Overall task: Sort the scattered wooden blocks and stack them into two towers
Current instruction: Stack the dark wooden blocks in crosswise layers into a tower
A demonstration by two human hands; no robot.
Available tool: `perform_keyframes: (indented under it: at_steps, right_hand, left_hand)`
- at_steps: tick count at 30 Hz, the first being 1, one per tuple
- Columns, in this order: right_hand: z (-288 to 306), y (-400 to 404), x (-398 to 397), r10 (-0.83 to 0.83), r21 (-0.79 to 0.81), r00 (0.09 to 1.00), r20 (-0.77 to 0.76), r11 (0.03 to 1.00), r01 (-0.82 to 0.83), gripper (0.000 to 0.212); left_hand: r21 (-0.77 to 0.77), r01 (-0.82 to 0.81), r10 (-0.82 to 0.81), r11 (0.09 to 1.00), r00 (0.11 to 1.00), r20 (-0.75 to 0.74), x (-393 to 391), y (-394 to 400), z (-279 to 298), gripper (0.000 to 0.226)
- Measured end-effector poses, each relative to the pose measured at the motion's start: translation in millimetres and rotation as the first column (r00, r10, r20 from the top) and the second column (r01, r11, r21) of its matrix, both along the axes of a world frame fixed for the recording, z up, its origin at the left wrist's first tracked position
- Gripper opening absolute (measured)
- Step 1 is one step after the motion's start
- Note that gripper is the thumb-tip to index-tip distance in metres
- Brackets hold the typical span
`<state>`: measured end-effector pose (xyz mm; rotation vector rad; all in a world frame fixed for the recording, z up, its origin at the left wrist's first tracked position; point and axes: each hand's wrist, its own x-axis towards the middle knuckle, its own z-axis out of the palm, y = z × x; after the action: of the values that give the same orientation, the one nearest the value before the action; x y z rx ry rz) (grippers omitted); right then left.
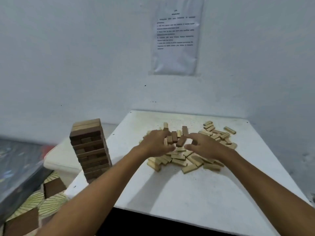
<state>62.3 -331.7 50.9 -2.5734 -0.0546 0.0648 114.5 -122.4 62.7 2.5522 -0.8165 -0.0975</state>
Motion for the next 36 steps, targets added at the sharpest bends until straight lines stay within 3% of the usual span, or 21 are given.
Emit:
perform_keyframes:
  at_steps: [3, 8, 14, 17, 21, 25, 31, 36]
  right_hand:
    - [-45, -8, -17, -0.012, -0.276, 0.998, -0.069, 0.961, -0.007, 0.067]
    - [-69, -24, -21, -0.012, -0.358, 0.999, -0.046, 0.934, -0.005, 0.074]
    - [-63, -52, 16, -0.081, -0.312, 0.99, 0.112, 0.944, 0.112, 0.056]
    - [-59, -61, 38, -0.097, -0.219, 0.972, 0.213, 0.965, 0.144, 0.06]
    - [-55, -68, 70, -0.067, -0.183, 0.994, 0.09, 0.98, 0.083, 0.069]
    - [-50, -71, 92, -0.034, -0.172, 0.999, -0.035, 0.985, 0.028, 0.063]
    - [-48, -70, 104, -0.05, 0.016, 0.995, 0.088, 0.999, 0.049, 0.067]
    - [-44, -61, 123, -0.051, 0.172, 0.989, 0.135, 0.985, 0.028, 0.064]
  left_hand:
    - [0.123, -0.106, 0.109, 0.987, 0.994, -0.018, 1, -5, -48, 0.065]
    - [0.157, -0.15, 0.14, 0.976, 0.987, 0.073, 17, -11, -85, 0.062]
    - [-0.057, -0.159, 0.165, 0.986, 0.976, 0.143, 53, -20, -73, 0.064]
    - [-0.062, -0.086, 0.095, 0.994, 0.984, 0.154, 75, -25, -64, 0.073]
    - [0.011, 0.148, -0.148, 0.989, 0.989, 0.011, 91, -38, -56, 0.081]
    - [0.048, 0.3, -0.296, 0.953, 0.952, -0.084, 97, -49, -55, 0.08]
    - [0.057, 0.371, -0.358, 0.927, 0.92, -0.157, 105, -52, -56, 0.068]
    - [0.019, 0.357, -0.355, 0.934, 0.931, -0.084, 109, -49, -56, 0.059]
